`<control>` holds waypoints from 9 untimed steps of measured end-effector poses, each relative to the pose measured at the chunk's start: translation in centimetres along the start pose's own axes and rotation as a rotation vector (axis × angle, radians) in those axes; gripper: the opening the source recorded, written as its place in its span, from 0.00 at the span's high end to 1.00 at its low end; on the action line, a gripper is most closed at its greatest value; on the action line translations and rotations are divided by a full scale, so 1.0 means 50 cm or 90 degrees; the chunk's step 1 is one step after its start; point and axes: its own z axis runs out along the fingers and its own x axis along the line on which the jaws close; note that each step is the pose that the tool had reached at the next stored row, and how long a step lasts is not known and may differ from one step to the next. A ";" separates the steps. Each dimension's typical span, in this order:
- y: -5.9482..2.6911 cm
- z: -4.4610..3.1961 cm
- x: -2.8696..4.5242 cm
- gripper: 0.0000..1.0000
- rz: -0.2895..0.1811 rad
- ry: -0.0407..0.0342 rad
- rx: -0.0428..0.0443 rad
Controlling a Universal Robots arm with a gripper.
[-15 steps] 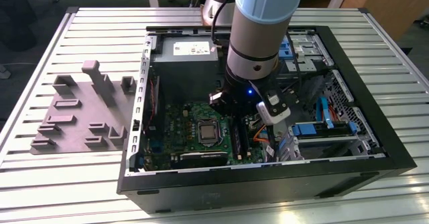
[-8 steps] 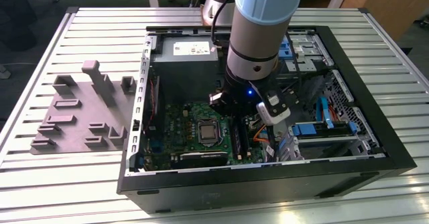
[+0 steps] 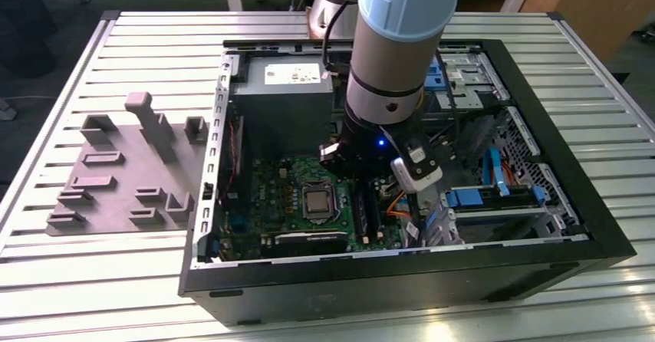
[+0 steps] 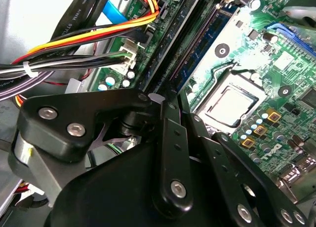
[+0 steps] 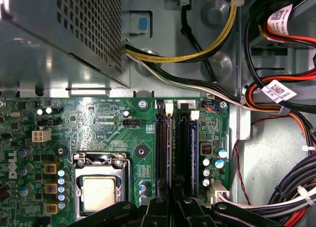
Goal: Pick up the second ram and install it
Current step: 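Press down the second ram until it locks into place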
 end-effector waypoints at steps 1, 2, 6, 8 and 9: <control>0.000 0.000 0.000 0.86 0.000 0.0000 0.0000; 0.000 0.000 0.000 0.86 0.000 0.0000 0.0000; 0.000 -0.004 0.000 0.86 0.000 0.0000 -0.0001; 0.000 -0.006 0.000 0.86 0.000 0.0000 -0.0003; 0.000 -0.006 0.000 0.86 0.000 0.0000 -0.0003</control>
